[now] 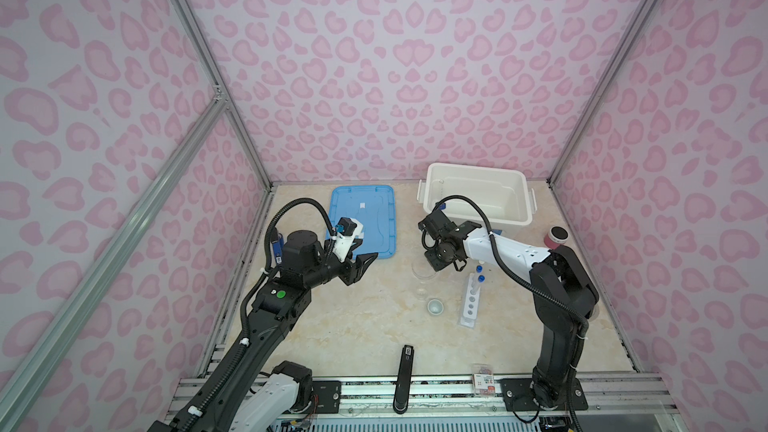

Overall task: Organize the chemistry lab equipment
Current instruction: 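Move the right gripper down over the clear glass petri dish, then close the right gripper on the petri dish rim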

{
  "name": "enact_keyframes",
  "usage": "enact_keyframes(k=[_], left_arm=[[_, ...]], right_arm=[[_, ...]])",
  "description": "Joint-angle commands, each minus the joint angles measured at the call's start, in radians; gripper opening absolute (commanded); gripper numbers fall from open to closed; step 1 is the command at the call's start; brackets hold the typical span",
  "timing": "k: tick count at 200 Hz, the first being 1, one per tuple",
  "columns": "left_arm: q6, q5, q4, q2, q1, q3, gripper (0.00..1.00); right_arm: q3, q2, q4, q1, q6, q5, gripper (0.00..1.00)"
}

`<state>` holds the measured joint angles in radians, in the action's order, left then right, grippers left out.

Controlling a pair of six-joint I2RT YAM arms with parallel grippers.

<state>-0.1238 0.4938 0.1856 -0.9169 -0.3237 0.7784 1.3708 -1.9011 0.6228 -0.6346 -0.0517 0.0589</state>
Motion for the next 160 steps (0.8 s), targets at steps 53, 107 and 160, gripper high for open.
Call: enact_keyframes(k=[53, 107, 160], left_arm=[[-0.011, -0.006, -0.011, -0.016, 0.001, 0.010, 0.60], [-0.011, -0.006, -0.009, -0.019, 0.000, 0.009, 0.59], [-0.011, -0.005, -0.010, -0.029, 0.001, 0.011, 0.59]], right_arm=[[-0.018, -0.046, -0.058, 0.003, -0.010, -0.031, 0.24], [-0.035, -0.064, -0.078, 0.014, -0.015, -0.036, 0.22], [-0.041, -0.075, -0.090, 0.015, -0.017, -0.043, 0.19]])
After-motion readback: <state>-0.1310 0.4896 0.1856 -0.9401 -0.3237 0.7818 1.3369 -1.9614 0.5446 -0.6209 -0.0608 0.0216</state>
